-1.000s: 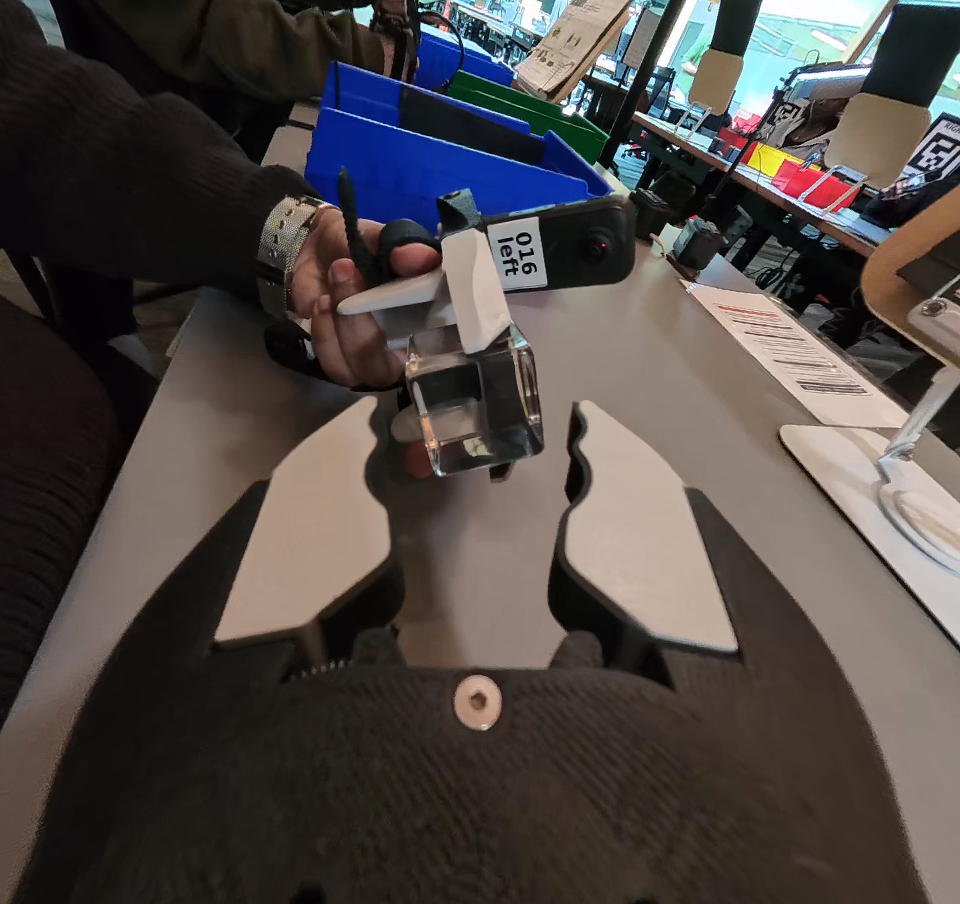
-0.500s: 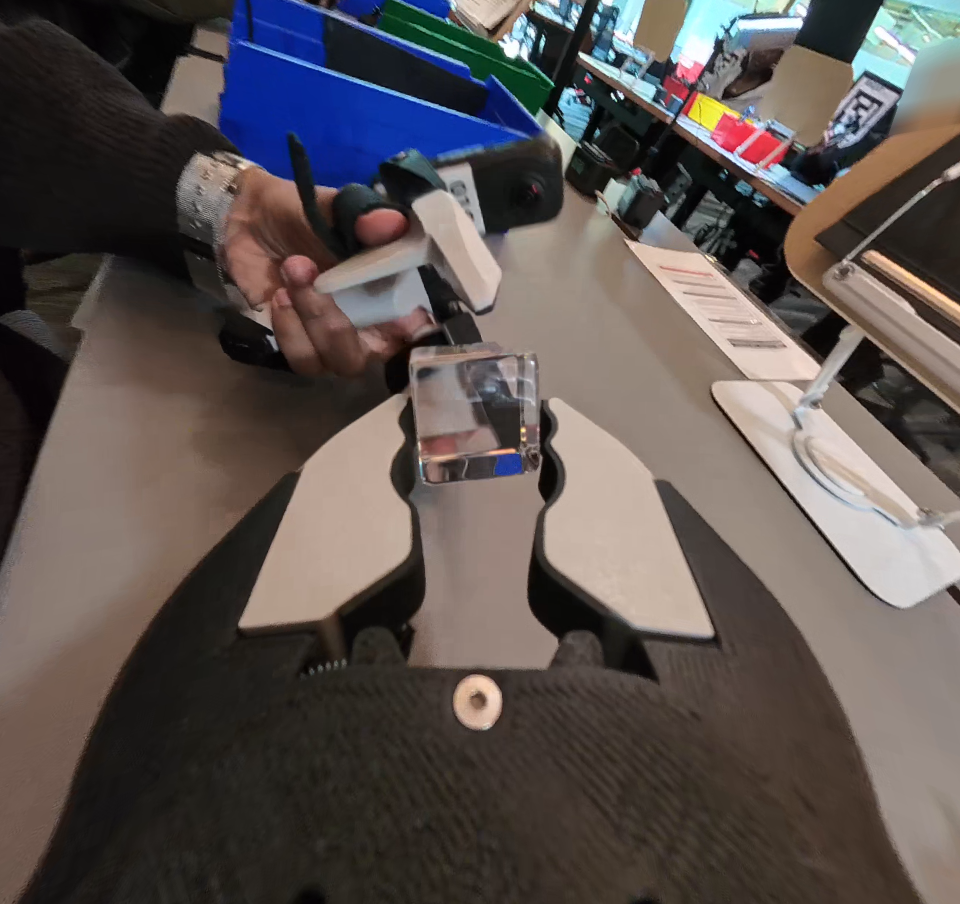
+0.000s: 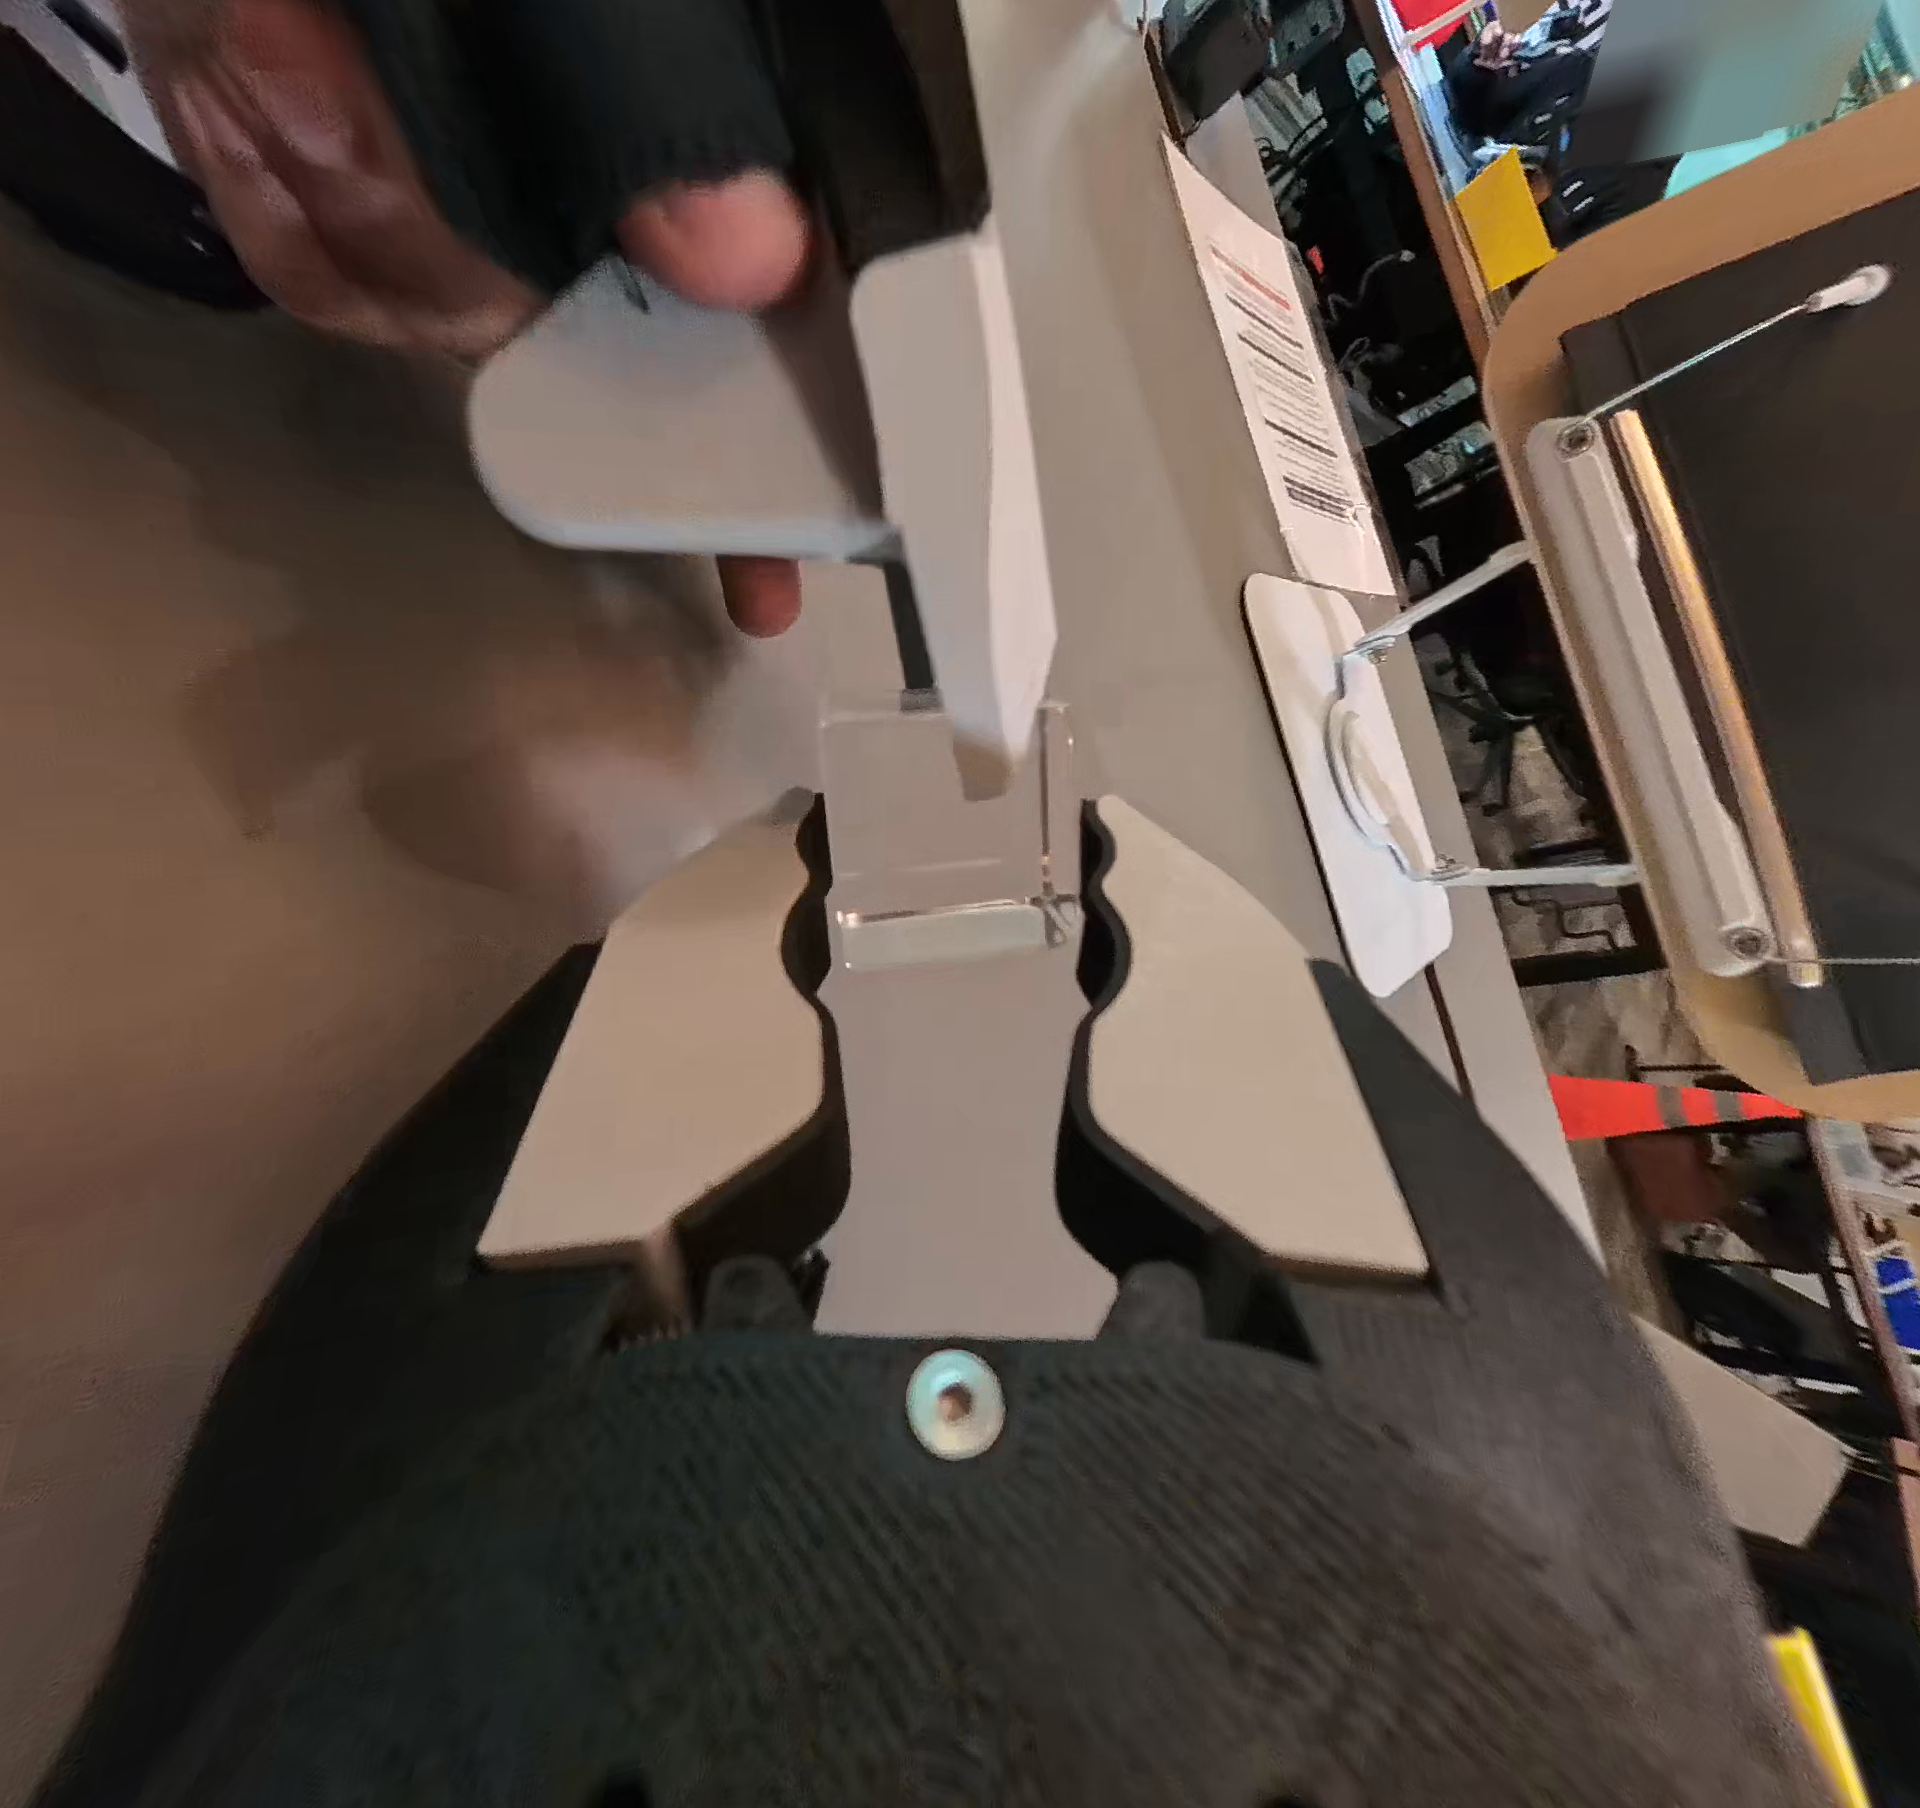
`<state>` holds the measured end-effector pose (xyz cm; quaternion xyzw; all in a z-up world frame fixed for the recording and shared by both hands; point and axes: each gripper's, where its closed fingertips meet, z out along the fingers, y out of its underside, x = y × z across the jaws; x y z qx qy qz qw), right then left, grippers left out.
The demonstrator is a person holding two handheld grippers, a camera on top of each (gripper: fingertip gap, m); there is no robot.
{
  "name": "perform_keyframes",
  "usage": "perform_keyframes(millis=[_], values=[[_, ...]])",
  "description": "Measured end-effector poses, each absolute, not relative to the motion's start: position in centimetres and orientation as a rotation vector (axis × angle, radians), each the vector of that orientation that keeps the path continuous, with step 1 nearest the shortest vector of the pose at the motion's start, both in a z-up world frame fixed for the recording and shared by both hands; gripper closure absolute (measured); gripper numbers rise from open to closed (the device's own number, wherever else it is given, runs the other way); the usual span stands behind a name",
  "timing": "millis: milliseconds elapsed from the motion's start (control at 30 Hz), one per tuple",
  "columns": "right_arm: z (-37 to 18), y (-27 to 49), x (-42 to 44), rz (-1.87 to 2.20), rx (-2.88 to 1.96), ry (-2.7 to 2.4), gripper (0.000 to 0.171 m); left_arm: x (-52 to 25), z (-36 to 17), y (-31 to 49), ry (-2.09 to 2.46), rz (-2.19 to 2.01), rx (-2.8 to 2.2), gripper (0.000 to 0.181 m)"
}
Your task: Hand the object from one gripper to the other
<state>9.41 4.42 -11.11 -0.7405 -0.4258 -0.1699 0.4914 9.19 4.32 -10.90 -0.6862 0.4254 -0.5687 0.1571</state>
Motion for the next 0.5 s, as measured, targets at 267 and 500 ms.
perform_keyframes(millis=[267,500], values=[[-11.1,4.3,9.1,-0.449,-1.807,-1.037,0.125,9.3,-11.7,3.8,1.281,-1.554,-1.959,0.106],[-11.5,4.0,8.4,-0.457,-1.808,-1.071,0.125,9.4,-12.1,3.1,1.316,-1.552,-1.969,0.112]])
